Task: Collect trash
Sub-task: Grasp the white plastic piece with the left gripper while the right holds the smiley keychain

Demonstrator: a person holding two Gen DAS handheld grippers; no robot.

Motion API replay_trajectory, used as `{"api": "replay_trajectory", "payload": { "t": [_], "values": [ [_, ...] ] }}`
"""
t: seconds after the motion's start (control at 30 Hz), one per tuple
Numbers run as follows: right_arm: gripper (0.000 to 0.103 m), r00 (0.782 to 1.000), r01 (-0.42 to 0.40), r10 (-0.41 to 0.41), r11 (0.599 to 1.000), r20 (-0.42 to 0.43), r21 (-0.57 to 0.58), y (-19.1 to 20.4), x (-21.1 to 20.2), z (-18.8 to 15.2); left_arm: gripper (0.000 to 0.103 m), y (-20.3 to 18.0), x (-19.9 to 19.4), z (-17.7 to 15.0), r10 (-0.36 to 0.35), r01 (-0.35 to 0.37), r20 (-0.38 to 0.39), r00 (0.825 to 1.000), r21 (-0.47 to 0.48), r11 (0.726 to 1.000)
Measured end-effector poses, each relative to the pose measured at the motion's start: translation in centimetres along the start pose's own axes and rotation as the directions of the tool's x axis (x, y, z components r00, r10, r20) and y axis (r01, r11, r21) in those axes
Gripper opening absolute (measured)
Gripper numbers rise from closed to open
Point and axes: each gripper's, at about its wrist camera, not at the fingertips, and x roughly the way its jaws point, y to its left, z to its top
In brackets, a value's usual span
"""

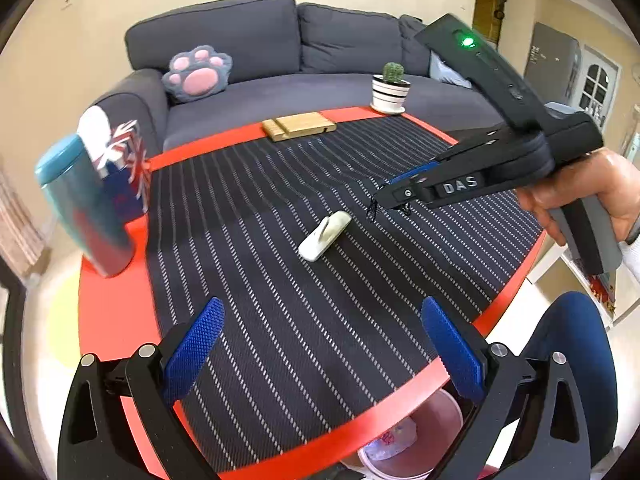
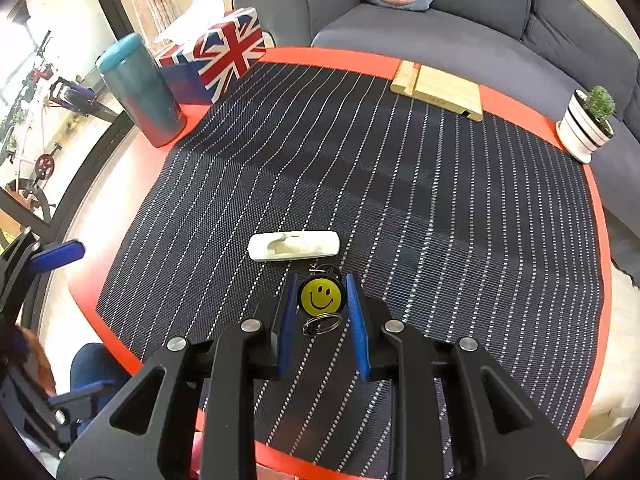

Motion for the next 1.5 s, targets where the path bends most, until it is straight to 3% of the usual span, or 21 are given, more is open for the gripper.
{"api": "replay_trajectory", "payload": {
  "t": [0.33,0.7,0.8,0.93,1.03,1.3,1.43,1.5],
  "values": [
    [0.024,1.0,-0.013,0.013,1.0,0.024,0.003,-1.9,-2.3,-0.9,0.095,-0.5,3.2,2.9,-0.016,0.019,-0.028,0.999,0.091,0.996],
    [0.024,0.999,-0.015,0.015,1.0,0.029,0.022,-3.9,-3.2,-1.9,0.094,-1.4,8.7,4.7,-0.041,0.067,-0.121,0.992,0.221,0.973],
    [0.024,1.0,-0.014,0.013,1.0,0.027,0.028,-4.4,-3.2,-2.2,0.078,-1.4,10.3,4.8,-0.049,0.087,-0.17,0.984,0.225,0.971],
    [0.024,1.0,-0.014,0.013,0.999,0.026,0.034,-5.0,-3.2,-2.5,0.075,-1.0,12.0,4.6,-0.042,0.084,-0.196,0.98,0.215,0.973],
    [0.024,1.0,-0.012,0.011,0.999,0.025,0.037,-5.4,-3.3,-2.7,0.059,-0.8,13.0,4.6,-0.037,0.083,-0.219,0.975,0.204,0.975],
    [0.024,1.0,-0.013,0.013,0.999,0.018,0.04,-5.7,-3.0,-3.0,0.047,-0.7,14.0,4.4,-0.015,0.06,-0.228,0.974,0.191,0.98],
    [0.024,1.0,-0.02,0.019,0.999,0.018,0.04,-5.7,-2.7,-3.1,0.03,-0.7,14.0,4.6,-0.022,0.065,-0.236,0.971,0.176,0.982],
    [0.024,1.0,-0.025,0.024,0.999,0.018,0.036,-5.5,-2.5,-3.1,0.026,-0.8,14.0,4.6,-0.02,0.063,-0.238,0.971,0.177,0.982]
  ]
}}
